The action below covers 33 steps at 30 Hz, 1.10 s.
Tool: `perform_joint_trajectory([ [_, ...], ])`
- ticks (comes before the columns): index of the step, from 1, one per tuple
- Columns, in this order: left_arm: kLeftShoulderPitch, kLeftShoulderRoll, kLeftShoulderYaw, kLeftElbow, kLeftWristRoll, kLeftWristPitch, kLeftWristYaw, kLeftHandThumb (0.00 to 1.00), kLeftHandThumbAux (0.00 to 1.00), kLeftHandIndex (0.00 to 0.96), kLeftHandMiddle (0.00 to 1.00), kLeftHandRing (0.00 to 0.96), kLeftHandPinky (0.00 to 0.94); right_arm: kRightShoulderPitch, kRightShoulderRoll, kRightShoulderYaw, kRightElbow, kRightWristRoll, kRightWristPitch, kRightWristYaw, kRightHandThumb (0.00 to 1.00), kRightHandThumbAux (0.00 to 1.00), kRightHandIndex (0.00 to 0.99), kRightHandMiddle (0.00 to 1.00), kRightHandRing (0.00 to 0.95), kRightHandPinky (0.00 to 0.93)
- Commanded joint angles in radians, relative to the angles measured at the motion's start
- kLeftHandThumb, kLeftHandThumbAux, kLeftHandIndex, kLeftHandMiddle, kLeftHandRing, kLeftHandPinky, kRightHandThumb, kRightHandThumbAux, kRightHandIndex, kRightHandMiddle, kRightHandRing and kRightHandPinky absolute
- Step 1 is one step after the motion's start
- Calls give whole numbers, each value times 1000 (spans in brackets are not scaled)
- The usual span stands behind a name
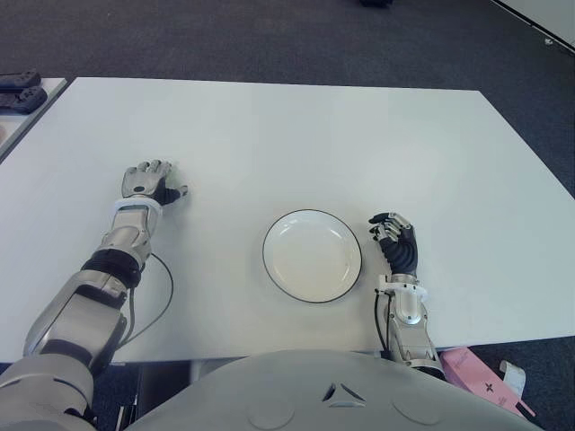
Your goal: Put the toothpaste on the table into the plate.
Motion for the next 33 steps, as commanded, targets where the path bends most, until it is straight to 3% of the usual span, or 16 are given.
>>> perform_joint_trajectory([
  [1,27,-32,-36,84,-25,-21,-25,337,210,0,0,0,0,7,-1,-2,-7,-4,20,-1,707,731,429,488,525,550],
  [11,14,-51,-23,153,-80,-27,42,347,236,0,0,0,26,7,-8,-1,-12,-15,24,-1,704,733,428,489,528,556],
  [14,30,-53,-11,110,-96,1,64,362,247,0,0,0,48,7,-11,-2,-12,-17,24,0,704,733,428,490,528,554],
  [23,63,-95,61,80,-164,46,277,405,267,0,25,3,67,6,-19,0,-14,-36,21,-13,703,733,428,487,534,562],
  [27,94,-130,134,65,-218,6,505,407,238,0,24,1,54,5,-25,3,-9,-30,14,-2,702,734,428,490,537,560],
  [33,94,-170,196,92,-273,-26,681,405,186,0,12,0,65,4,-24,3,-8,-22,14,2,701,734,428,493,534,550],
])
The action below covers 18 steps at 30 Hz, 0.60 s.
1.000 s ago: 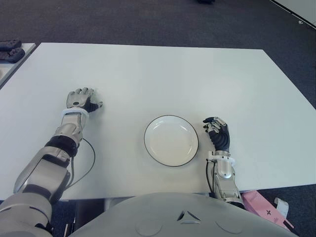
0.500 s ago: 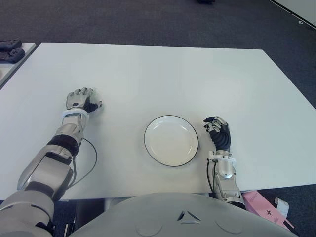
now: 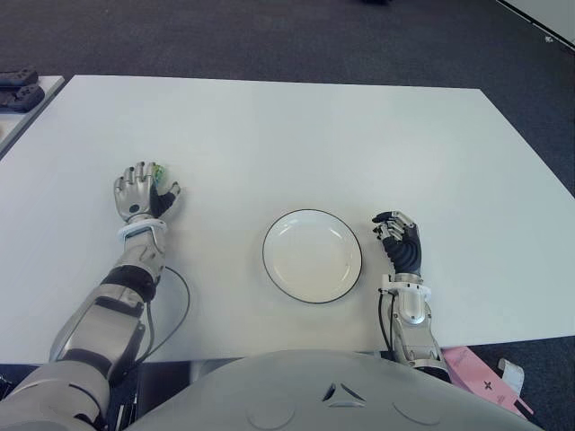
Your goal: Put the toothpaste on the table into the plate.
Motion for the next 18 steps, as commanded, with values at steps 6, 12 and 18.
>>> perform_joint_trajectory([
  [6,0,-69,90,70,-92,-99,249,435,144,0,22,18,89,2,1,4,5,5,19,13,701,734,428,498,535,553],
  [12,-15,-85,111,113,-112,-150,340,459,102,0,50,50,87,3,0,5,3,6,21,19,701,734,428,497,532,553],
  [18,-32,-94,118,150,-118,-163,388,462,110,0,15,12,21,1,1,4,2,1,21,15,703,733,429,490,530,550],
])
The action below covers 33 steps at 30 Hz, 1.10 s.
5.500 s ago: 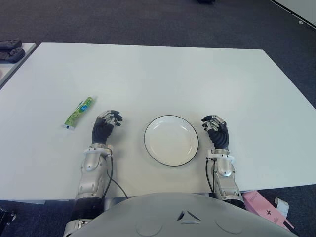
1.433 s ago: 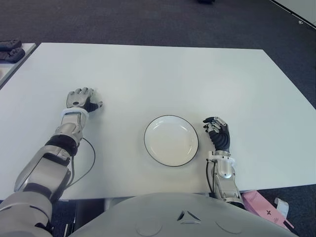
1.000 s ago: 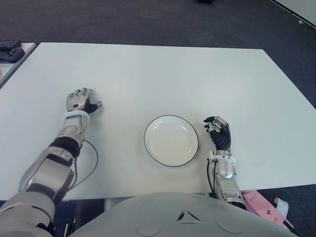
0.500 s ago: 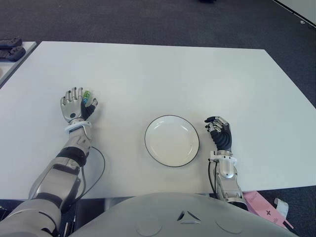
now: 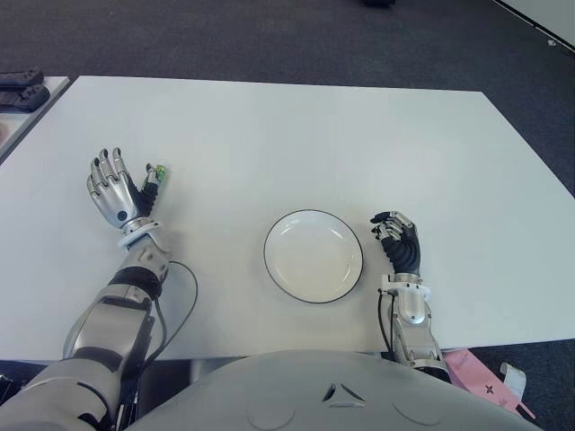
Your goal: Put the toothpaste on the table into the plate.
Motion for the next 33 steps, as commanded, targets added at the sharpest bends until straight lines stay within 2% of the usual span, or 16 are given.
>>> perform_joint_trajectory([
  [1,-1,-40,-1,43,-18,-12,38,463,114,0,9,7,19,1,1,2,1,-3,21,1,703,733,429,489,531,552],
  [4,-7,-45,4,54,-24,-15,48,465,118,0,6,13,58,2,-1,3,1,-5,19,1,703,733,429,487,532,555],
  [5,-8,-46,5,57,-26,-17,52,468,115,0,24,41,94,2,-2,3,2,-6,17,2,703,733,429,485,532,555],
  [10,-14,-50,6,69,-32,-25,64,484,109,0,68,103,158,3,-5,3,3,-8,14,3,702,734,428,488,536,562],
  [23,-21,-53,3,85,-42,-36,79,498,121,0,102,137,172,4,-6,5,-3,-7,22,6,704,733,430,484,530,552],
  [33,-12,-31,-38,36,-29,33,-109,466,134,0,95,91,109,9,-5,4,-12,-9,36,4,703,733,428,484,532,554],
])
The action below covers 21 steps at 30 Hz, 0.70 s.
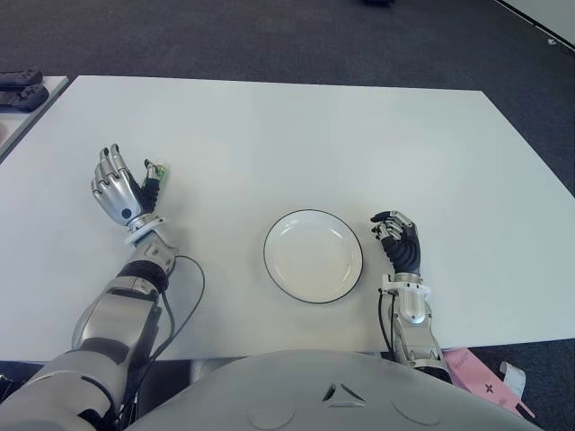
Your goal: Put the toothpaste on the table into the plate.
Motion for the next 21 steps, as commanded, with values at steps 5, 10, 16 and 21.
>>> perform_joint_trajectory([
  [5,33,7,-59,-46,12,110,-212,416,163,0,90,64,82,9,1,1,-5,-4,28,0,704,733,429,488,529,557],
  [10,45,31,-106,-97,39,183,-345,367,196,0,89,60,86,10,6,0,-7,-3,26,-5,705,733,429,483,533,557],
  [16,53,64,-168,-166,83,279,-520,350,235,0,85,60,85,8,0,-1,10,12,-2,8,703,733,428,499,540,559],
  [21,60,88,-199,-224,100,334,-656,347,267,0,71,52,78,13,8,-4,-4,19,5,3,705,732,430,502,533,554],
])
